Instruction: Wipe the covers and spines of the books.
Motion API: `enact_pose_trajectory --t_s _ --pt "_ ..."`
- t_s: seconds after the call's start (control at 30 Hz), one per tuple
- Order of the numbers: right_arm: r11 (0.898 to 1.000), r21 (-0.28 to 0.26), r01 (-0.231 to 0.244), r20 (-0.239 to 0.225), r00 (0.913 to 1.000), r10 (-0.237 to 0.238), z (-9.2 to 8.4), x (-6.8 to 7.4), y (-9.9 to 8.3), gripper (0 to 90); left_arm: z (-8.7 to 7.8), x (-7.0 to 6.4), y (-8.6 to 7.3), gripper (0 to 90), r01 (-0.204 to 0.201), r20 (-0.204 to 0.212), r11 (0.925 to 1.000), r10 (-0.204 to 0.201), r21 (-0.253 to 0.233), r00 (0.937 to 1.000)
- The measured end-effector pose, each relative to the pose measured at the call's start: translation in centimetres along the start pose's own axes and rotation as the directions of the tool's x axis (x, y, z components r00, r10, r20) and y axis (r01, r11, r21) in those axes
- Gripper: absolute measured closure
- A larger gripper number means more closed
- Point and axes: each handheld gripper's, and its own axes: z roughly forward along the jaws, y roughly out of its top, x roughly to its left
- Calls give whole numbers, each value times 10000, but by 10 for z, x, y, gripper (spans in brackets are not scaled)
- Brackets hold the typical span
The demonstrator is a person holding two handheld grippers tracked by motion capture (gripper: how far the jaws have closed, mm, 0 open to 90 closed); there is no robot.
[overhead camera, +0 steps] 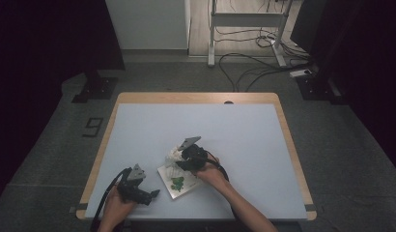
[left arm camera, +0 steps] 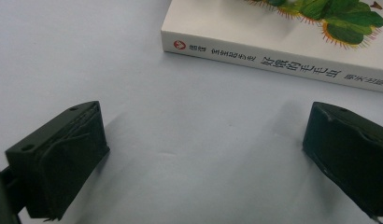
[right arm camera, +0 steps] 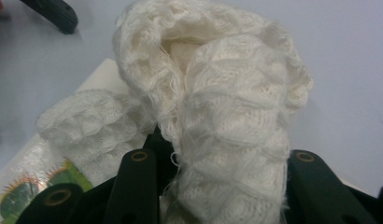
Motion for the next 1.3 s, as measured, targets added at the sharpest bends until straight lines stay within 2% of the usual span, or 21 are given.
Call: enact_pose_trajectory --t_s 0.43,0.77,1.0,1.3 --pt "9990 -110 445 -576 9973 -450 10 23 10 612 0 0 0 0 16 -4 10000 -16 -14 10000" --pt "9979 -163 621 -561 9964 -630 10 25 11 599 0 0 0 0 15 -5 10000 -15 -18 10000" --pt "9970 -263 733 -653 9950 -749 4 25 16 596 0 0 0 0 1 -5 10000 -1 1 10000" --pt "9951 -688 716 -632 9951 -760 -18 22 33 596 0 0 0 0 -24 -6 10000 24 16 10000"
